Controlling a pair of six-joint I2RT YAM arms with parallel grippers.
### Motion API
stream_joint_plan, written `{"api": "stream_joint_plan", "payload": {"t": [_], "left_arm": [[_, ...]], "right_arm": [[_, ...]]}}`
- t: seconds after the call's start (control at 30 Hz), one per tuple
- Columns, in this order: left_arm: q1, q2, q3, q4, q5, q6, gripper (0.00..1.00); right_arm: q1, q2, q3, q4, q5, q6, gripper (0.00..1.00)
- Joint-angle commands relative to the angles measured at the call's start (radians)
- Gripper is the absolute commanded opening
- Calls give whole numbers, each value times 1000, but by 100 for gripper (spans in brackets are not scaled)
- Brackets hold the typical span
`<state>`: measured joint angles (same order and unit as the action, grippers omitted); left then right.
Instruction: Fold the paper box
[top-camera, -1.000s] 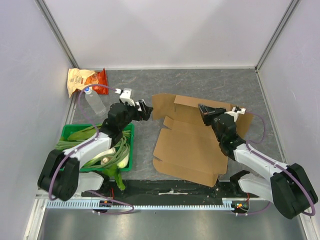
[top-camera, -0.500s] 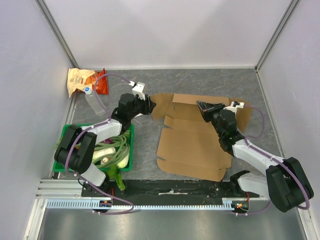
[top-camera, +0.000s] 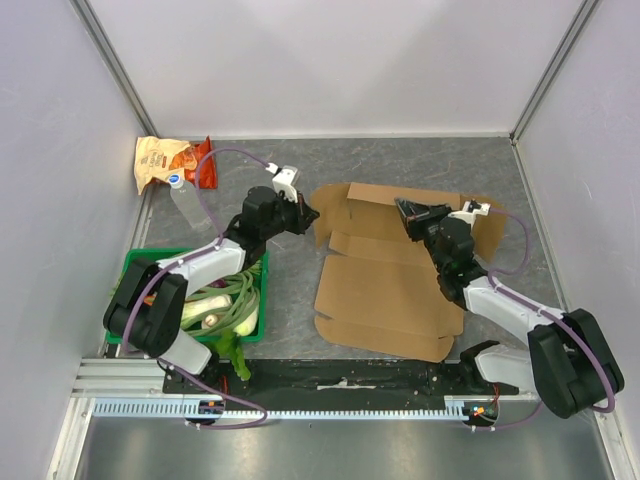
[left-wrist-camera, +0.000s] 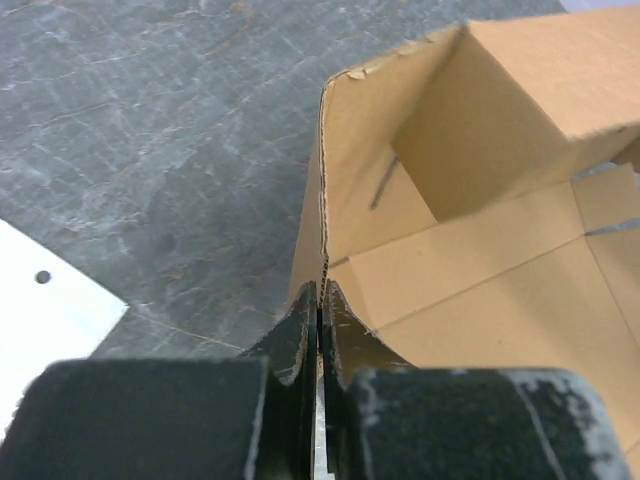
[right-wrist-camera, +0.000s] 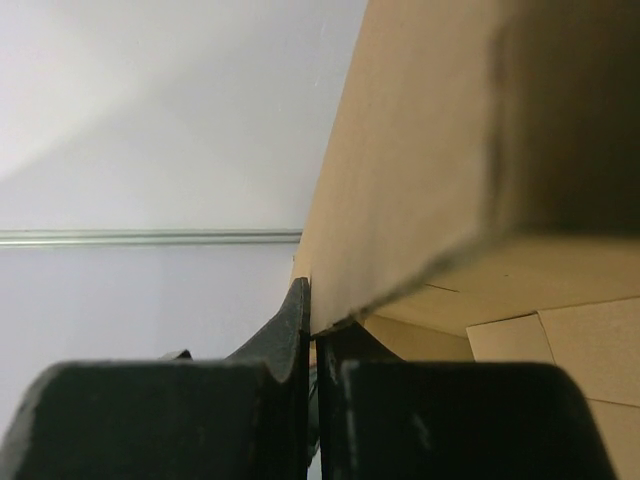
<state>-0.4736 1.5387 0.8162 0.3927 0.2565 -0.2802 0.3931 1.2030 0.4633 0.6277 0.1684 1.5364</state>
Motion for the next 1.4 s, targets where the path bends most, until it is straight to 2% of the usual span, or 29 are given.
{"api": "stream_joint_plan", "payload": {"t": [0.0, 0.23, 0.37, 0.5, 0.6, 0.77, 0.9, 1.0, 1.07, 1.17, 1.2, 1.37], "left_arm": [[-80, -60, -23, 44, 7, -74, 2], [-215, -124, -117, 152, -89, -85, 2], [-289, -118, -138, 192, -192, -71, 2], [-362, -97, -182, 254, -302, -51, 2], [-375, -92, -228, 302, -367, -57, 2], [-398, -71, -262, 339, -428, -79, 2], [-430, -58, -249, 356, -450, -88, 2], [-442, -49, -241, 362, -450, -102, 3], [-450, -51, -244, 364, -427, -100, 6], [-450, -63, -262, 364, -396, -80, 22], [-447, -78, -268, 357, -399, -76, 32], [-422, -178, -294, 259, -339, -48, 51]], "right_arm": [[3, -25, -3, 32, -13, -4, 0], [1, -72, -45, 15, 19, 13, 0], [3, -74, -78, 44, -1, 25, 0], [3, -118, -112, -5, -33, -67, 0], [3, -167, -159, -16, -50, -139, 0], [3, -166, -252, 101, -46, -182, 0], [3, -80, -293, 240, -56, -156, 0], [3, -59, -290, 245, -49, -148, 0], [3, -62, -293, 244, -46, -142, 0], [3, -94, -288, 208, -32, -139, 0], [3, -112, -287, 182, -32, -147, 0], [-2, -123, -285, 173, -41, -145, 0]]}}
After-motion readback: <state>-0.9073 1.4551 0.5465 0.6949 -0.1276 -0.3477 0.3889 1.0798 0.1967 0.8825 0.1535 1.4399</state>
